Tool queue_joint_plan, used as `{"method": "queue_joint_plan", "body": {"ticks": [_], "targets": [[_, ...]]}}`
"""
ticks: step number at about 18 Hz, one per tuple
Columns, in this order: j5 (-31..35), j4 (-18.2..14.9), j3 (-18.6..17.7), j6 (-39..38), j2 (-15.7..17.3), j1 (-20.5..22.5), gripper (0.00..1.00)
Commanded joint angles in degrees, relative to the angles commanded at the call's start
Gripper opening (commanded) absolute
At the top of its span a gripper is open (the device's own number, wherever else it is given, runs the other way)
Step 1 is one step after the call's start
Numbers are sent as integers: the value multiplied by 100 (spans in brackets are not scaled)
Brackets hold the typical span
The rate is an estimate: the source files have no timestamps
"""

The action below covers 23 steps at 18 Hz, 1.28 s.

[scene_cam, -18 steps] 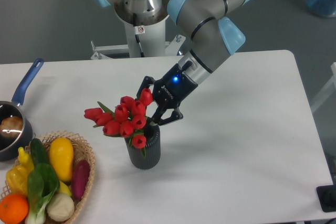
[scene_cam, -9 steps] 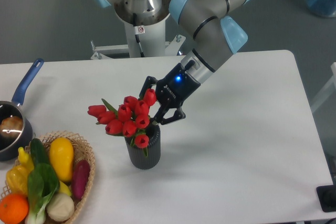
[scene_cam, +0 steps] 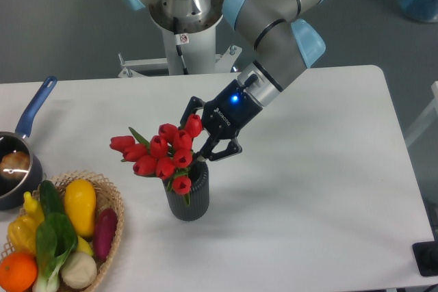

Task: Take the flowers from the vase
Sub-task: 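Close the gripper on the bunch of tulip stems, then lift the gripped tulips up out of the dark vase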

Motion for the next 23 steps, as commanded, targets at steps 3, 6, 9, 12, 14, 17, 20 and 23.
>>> {"method": "queue_joint_plan", "body": {"ticks": [3,6,9,12,14,17,20,23], "targets": [[9,-18,-26,-158,166,61,44],[-9,-26,-26,-272,316,114,44],[-122,-26,-26,-413,430,114,44],[-377,-26,-18,-562,510,114,44],[-404,-26,-26,-606,562,114,44],[-413,-26,-35,-773,694,114,42],[-492,-35,-35,-853,756,114,41],[-501,-35,-44,-922,782,114,41]]}}
